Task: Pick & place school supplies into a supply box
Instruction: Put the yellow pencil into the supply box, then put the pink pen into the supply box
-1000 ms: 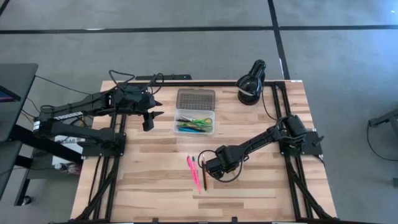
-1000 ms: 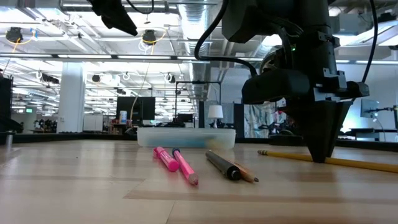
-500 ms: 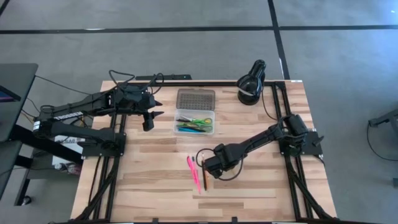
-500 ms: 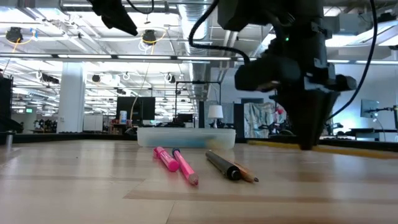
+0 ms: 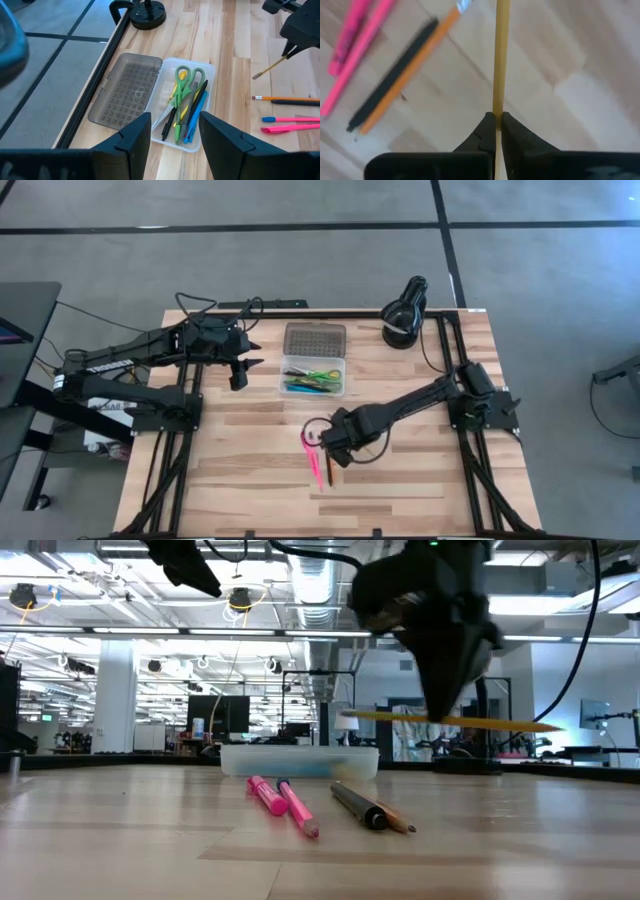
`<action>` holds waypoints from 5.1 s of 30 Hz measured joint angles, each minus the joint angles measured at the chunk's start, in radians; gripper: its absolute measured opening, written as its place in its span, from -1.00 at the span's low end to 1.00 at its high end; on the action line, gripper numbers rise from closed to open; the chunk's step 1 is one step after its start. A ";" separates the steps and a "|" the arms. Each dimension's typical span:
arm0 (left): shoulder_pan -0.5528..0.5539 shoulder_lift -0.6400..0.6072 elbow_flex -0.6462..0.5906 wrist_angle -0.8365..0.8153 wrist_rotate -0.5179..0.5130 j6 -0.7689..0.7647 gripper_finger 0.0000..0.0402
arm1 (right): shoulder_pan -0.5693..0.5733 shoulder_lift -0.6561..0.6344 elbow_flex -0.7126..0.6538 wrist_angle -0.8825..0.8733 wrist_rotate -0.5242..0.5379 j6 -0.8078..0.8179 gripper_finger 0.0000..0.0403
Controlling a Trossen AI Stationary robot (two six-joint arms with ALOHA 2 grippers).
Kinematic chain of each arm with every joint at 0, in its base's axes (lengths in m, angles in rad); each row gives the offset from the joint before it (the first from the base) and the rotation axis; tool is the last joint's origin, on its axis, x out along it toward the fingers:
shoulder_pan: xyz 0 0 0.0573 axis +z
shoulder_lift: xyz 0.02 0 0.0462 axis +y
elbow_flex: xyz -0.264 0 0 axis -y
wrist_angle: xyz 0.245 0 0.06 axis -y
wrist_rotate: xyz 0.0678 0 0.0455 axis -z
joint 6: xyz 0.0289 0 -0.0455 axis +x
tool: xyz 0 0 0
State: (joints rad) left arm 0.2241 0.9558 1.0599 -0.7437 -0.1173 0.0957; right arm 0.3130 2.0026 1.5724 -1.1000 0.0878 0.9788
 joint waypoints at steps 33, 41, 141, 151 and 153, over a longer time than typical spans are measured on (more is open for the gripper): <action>-0.075 0.000 0.000 -0.051 -0.013 -0.265 -0.19 | -0.533 -0.002 0.068 0.355 -0.021 -0.858 -1.00; -0.091 0.000 0.000 -0.040 -0.048 -0.295 -0.19 | -0.540 0.045 0.071 0.424 -0.037 -0.884 -1.00; -0.387 0.944 0.008 0.483 0.349 0.415 -0.19 | 0.486 -0.238 -0.056 -0.377 0.202 0.917 -0.41; -0.374 0.944 0.008 0.456 0.367 0.415 -0.19 | 0.483 -0.238 -0.056 -0.393 0.204 0.916 -0.41; -0.374 0.944 0.008 0.453 0.367 0.414 -0.19 | 0.483 -0.238 -0.056 -0.399 0.205 0.915 -0.41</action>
State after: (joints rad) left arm -0.1501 1.8996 1.0676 -0.2909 0.2497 0.5101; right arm 0.7963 1.7649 1.5166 -1.4986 0.2924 1.8942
